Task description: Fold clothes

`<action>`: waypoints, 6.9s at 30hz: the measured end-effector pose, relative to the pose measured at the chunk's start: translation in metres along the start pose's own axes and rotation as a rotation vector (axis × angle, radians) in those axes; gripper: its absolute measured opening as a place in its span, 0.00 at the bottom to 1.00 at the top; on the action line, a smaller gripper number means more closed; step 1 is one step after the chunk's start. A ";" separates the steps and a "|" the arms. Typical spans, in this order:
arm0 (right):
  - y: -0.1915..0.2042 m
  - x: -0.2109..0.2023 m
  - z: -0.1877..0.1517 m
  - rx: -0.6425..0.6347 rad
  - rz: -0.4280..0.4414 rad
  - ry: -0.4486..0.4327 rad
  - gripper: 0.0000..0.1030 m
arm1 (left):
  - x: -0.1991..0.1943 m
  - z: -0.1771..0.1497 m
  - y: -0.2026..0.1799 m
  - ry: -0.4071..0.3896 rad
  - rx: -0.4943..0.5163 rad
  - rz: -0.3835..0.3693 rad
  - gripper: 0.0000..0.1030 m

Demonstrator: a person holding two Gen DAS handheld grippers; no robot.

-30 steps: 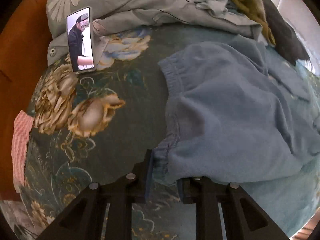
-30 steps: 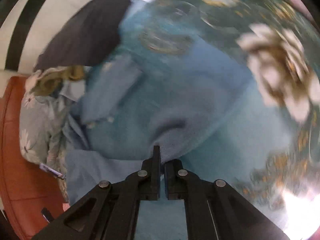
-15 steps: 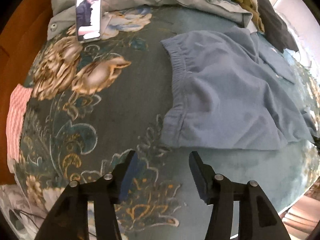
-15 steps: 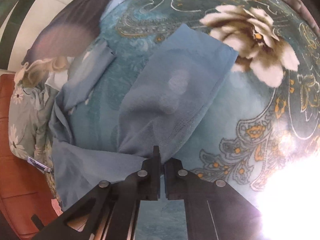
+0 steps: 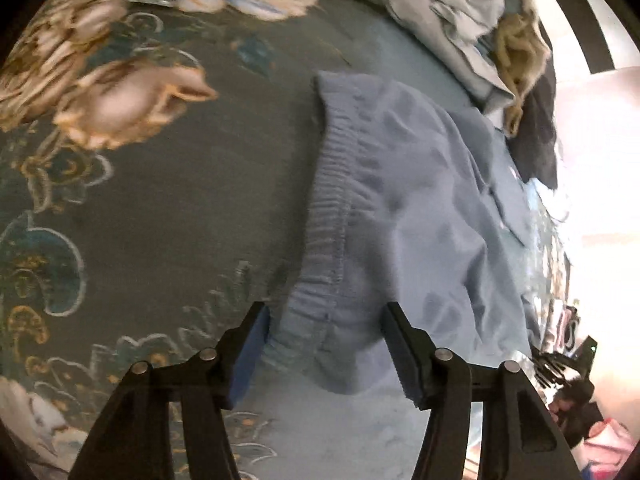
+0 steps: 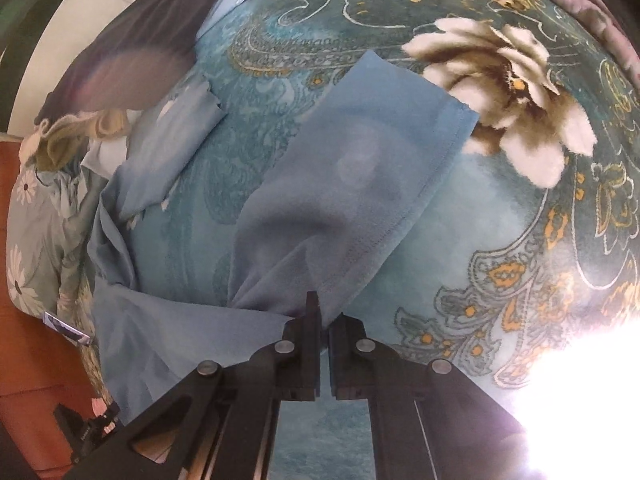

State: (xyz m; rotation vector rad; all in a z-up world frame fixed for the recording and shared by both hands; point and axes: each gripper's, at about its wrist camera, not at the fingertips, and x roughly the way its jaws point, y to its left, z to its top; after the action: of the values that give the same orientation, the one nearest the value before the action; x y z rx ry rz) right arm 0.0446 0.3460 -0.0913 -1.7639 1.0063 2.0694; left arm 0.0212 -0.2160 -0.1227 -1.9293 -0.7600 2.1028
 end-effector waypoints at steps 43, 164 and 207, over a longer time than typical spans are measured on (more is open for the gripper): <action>-0.037 -0.029 -0.047 0.029 0.027 0.057 0.11 | -0.040 -0.028 0.045 -0.016 -0.145 -0.093 0.49; 0.204 0.139 0.180 0.092 0.221 0.240 0.02 | -0.015 0.077 0.058 -0.095 -0.377 0.106 0.21; 0.083 0.067 0.314 -0.394 -0.029 -0.019 0.38 | -0.005 0.150 0.030 -0.114 -0.313 0.206 0.22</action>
State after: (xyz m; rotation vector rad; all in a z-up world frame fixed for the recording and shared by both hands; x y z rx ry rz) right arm -0.2630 0.4674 -0.1157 -1.9125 0.5890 2.3861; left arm -0.1176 -0.2802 -0.1297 -2.1395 -1.0052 2.3510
